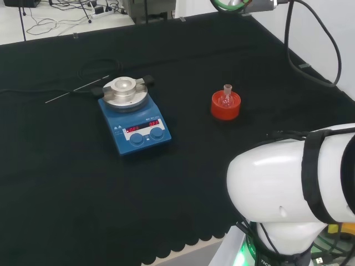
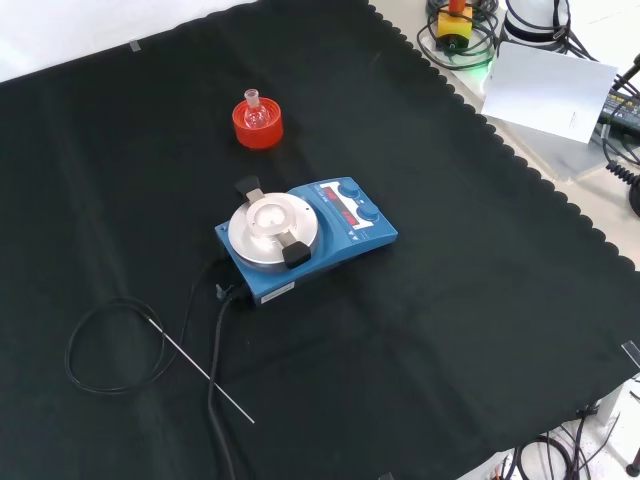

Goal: Pick up the round-bottom flask.

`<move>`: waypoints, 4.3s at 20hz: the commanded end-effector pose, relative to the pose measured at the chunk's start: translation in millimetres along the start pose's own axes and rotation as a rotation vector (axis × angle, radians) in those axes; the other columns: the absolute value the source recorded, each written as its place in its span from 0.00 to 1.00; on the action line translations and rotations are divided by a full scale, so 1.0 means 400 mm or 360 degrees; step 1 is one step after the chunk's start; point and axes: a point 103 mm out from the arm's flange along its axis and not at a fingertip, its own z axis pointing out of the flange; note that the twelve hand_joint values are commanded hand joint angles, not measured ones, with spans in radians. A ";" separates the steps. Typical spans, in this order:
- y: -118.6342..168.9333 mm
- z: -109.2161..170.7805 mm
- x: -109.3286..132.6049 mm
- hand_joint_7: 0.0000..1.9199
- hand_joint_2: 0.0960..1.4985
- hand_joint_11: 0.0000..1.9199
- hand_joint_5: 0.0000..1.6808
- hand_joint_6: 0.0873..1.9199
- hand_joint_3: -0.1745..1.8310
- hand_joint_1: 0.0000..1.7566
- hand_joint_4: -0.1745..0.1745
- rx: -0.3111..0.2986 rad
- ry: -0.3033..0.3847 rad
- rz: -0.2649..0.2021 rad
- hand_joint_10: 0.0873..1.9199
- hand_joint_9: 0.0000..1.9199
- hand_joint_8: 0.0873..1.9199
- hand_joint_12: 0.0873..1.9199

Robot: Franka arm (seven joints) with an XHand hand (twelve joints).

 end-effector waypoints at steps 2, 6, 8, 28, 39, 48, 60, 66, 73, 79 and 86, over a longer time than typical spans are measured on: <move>0.033 0.046 -0.020 0.05 0.86 0.00 0.23 0.08 0.24 0.00 0.43 0.0042 0.0037 0.0053 0.32 0.10 0.28 0.67; 0.053 0.087 -0.088 0.05 0.86 0.00 0.24 0.08 0.24 0.00 0.43 0.0049 0.0079 0.0123 0.32 0.10 0.28 0.66; 0.060 0.107 -0.122 0.05 0.86 0.00 0.24 0.08 0.23 0.01 0.43 0.0065 0.0091 0.0160 0.32 0.10 0.28 0.66; 0.274 0.473 -0.326 0.09 0.71 0.00 0.30 0.09 0.19 0.35 0.45 0.0265 0.0303 0.0358 0.33 0.14 0.29 0.66; 0.312 0.639 -0.353 0.09 0.59 0.00 0.28 0.07 0.30 0.36 0.45 0.0326 0.0359 0.0430 0.33 0.15 0.30 0.66; 0.325 0.717 -0.365 0.09 0.45 0.00 0.29 0.02 0.35 0.46 0.43 0.0335 0.0328 0.0452 0.34 0.17 0.31 0.65; 0.319 0.805 -0.362 0.10 0.42 0.00 0.34 0.02 0.38 0.48 0.43 0.0365 0.0343 0.0435 0.34 0.19 0.31 0.66; 0.324 0.831 -0.364 0.09 0.40 0.00 0.35 0.03 0.38 0.50 0.42 0.0346 0.0333 0.0417 0.34 0.18 0.31 0.67; 0.328 0.865 -0.363 0.08 0.39 0.00 0.36 0.03 0.38 0.51 0.41 0.0377 0.0339 0.0414 0.33 0.18 0.30 0.67; 0.338 0.885 -0.326 0.08 0.39 0.00 0.38 0.04 0.39 0.51 0.41 0.0343 0.0309 0.0424 0.33 0.18 0.30 0.67; 0.340 0.891 -0.372 0.08 0.38 0.00 0.40 0.07 0.40 0.53 0.40 0.0336 0.0301 0.0428 0.33 0.18 0.30 0.67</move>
